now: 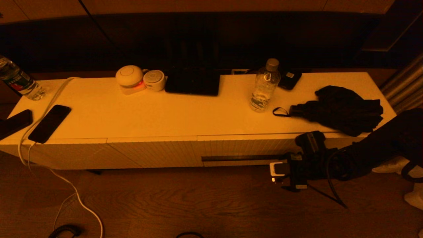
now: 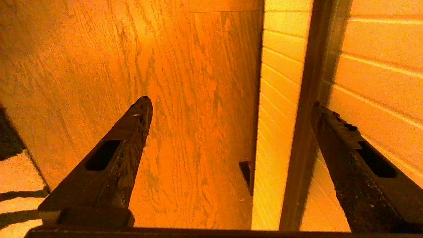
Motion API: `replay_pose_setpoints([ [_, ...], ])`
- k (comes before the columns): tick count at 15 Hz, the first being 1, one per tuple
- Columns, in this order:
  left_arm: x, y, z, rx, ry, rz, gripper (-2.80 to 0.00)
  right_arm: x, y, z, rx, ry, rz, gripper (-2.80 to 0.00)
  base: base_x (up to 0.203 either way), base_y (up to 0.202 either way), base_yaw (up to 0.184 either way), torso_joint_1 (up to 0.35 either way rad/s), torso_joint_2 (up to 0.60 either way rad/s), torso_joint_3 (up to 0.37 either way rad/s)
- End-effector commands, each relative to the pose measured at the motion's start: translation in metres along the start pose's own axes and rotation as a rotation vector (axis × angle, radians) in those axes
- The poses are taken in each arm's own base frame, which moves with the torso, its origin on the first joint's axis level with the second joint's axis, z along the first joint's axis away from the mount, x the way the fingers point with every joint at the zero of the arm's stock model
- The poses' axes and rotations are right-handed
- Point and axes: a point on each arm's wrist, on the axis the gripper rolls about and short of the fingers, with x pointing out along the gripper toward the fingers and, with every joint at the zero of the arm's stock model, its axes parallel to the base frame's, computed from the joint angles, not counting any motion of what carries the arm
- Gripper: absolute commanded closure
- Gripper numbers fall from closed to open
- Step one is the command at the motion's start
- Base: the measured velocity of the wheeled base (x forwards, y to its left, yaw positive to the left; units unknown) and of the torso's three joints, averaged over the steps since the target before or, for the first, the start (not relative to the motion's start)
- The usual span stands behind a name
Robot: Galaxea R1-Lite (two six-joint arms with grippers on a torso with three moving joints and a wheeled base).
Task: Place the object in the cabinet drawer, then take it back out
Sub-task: Open the drawer
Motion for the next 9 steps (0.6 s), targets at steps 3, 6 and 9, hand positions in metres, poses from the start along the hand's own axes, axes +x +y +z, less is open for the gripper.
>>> replay_pose_setpoints([
  [3, 0.000, 0.000, 0.000, 0.000, 0.000, 0.000, 0.00, 0.013, 0.002, -0.001, -0.009, -0.002, -0.004, -2.80, 0.000, 0.000, 0.000, 0.000, 0.00, 0.000],
  [6, 0.000, 0.000, 0.000, 0.000, 0.000, 0.000, 0.00, 0.021, -0.003, -0.001, -0.011, -0.014, -0.040, -2.80, 0.000, 0.000, 0.000, 0.000, 0.00, 0.000],
  [9, 0.000, 0.000, 0.000, 0.000, 0.000, 0.000, 0.00, 0.021, -0.012, 0.001, -0.013, -0.022, -0.067, -2.80, 0.000, 0.000, 0.000, 0.000, 0.00, 0.000],
])
